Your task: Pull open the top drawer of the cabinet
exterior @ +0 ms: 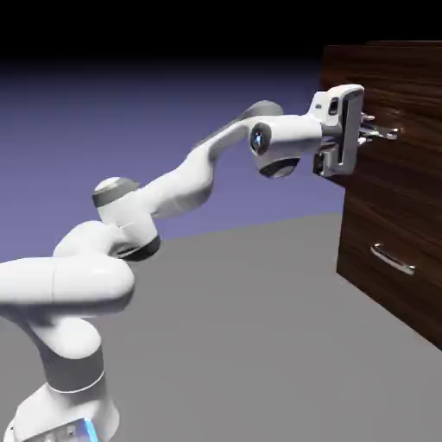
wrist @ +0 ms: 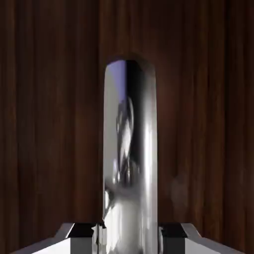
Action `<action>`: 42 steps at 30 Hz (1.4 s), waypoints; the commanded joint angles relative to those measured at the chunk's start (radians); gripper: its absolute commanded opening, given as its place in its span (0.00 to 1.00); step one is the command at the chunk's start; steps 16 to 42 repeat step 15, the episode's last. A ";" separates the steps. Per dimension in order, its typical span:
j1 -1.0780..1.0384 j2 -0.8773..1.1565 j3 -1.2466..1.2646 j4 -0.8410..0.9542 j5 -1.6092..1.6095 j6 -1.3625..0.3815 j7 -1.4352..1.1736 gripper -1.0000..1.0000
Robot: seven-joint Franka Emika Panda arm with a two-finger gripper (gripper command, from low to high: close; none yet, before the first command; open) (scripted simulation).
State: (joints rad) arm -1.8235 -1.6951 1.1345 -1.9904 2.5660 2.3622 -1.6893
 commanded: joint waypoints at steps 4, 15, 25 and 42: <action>0.105 -0.021 -0.013 -0.145 -0.020 -0.041 -0.021 0.00; 0.344 -0.066 -0.060 -0.434 -0.111 -0.100 -0.044 1.00; 0.344 -0.066 -0.060 -0.434 -0.111 -0.100 -0.044 1.00; 0.344 -0.066 -0.060 -0.434 -0.111 -0.100 -0.044 1.00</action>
